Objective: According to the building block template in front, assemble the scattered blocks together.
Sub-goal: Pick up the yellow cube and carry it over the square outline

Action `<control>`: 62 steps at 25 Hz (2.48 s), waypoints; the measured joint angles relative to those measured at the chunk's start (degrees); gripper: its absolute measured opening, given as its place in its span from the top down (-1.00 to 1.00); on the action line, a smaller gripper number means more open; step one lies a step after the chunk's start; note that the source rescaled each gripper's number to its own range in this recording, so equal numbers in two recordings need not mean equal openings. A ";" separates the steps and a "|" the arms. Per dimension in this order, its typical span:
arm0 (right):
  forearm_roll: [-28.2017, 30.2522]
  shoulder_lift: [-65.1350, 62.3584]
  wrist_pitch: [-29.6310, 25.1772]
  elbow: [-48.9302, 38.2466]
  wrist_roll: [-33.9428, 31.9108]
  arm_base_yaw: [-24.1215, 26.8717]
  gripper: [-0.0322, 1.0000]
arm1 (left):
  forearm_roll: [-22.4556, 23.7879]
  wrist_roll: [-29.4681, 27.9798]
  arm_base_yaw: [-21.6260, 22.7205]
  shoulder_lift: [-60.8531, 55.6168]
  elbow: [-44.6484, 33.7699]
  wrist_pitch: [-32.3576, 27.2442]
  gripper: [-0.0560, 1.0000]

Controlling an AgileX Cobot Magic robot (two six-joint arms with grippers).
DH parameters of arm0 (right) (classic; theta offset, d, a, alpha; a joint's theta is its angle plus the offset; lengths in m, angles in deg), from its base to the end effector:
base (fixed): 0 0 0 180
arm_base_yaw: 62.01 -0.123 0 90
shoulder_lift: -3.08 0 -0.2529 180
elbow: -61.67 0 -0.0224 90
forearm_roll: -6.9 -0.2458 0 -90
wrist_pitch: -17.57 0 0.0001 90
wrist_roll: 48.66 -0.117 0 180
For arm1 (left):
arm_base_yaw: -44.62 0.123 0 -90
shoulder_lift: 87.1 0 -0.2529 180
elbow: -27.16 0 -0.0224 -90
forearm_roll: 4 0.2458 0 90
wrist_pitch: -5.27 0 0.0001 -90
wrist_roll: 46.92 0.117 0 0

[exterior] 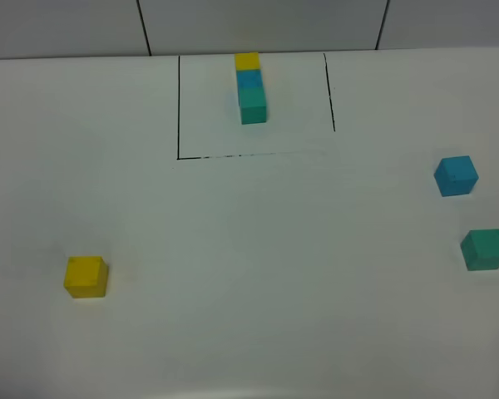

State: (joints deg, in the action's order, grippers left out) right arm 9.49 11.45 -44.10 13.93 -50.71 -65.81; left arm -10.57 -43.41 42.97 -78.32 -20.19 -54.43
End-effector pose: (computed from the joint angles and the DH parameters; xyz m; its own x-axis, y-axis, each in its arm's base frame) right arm 0.0450 -0.0017 0.2609 -0.4651 -0.0166 -0.8851 -0.0244 0.9997 -0.0059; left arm 0.0462 -0.0129 0.2667 -0.4326 0.0157 -0.9015 0.1190 0.9921 -0.0399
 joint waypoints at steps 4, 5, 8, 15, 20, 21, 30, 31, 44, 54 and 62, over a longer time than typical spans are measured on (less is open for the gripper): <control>0.00 0.00 0.00 0.00 0.00 0.00 -1.00 | -1.11 0.00 0.00 3.26 0.00 0.00 -0.51; 0.00 0.00 0.00 0.00 0.00 0.00 -0.99 | -1.17 0.00 0.00 5.05 0.00 0.00 -0.59; 0.00 0.00 0.00 0.00 0.00 0.00 -0.99 | -1.29 0.00 0.00 11.95 0.13 0.33 -0.79; 0.00 0.00 0.00 0.00 0.00 0.00 -0.95 | -4.08 0.30 0.00 30.90 4.65 9.54 -0.85; 0.00 0.00 0.00 0.00 0.00 0.00 -0.92 | -4.98 1.22 0.00 45.10 11.50 10.65 -0.85; 0.00 0.00 0.00 0.00 0.00 0.00 -0.91 | -5.03 1.34 0.00 47.75 12.63 10.74 -0.85; 0.00 0.00 0.00 0.00 0.00 0.00 -0.89 | -5.78 3.14 0.00 63.50 16.05 13.95 -0.83; 0.00 0.00 0.00 0.00 0.00 0.00 -0.89 | -5.78 3.18 0.00 64.50 16.05 14.30 -0.83; 0.00 0.00 0.00 0.00 -0.09 0.00 -0.86 | -5.52 3.11 -7.32 73.15 16.05 19.61 -0.78; 0.00 0.00 0.00 0.00 -0.12 0.00 -0.84 | 8.66 -14.84 -14.96 83.87 17.97 21.32 -0.76; 0.00 0.00 0.00 0.00 -0.16 0.00 -0.79 | 11.22 -20.92 -16.10 90.94 20.05 19.28 -0.76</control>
State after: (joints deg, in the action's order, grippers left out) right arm 9.49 11.45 -44.10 13.93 -50.87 -65.81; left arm 0.65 -64.33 26.87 12.62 -0.15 -35.15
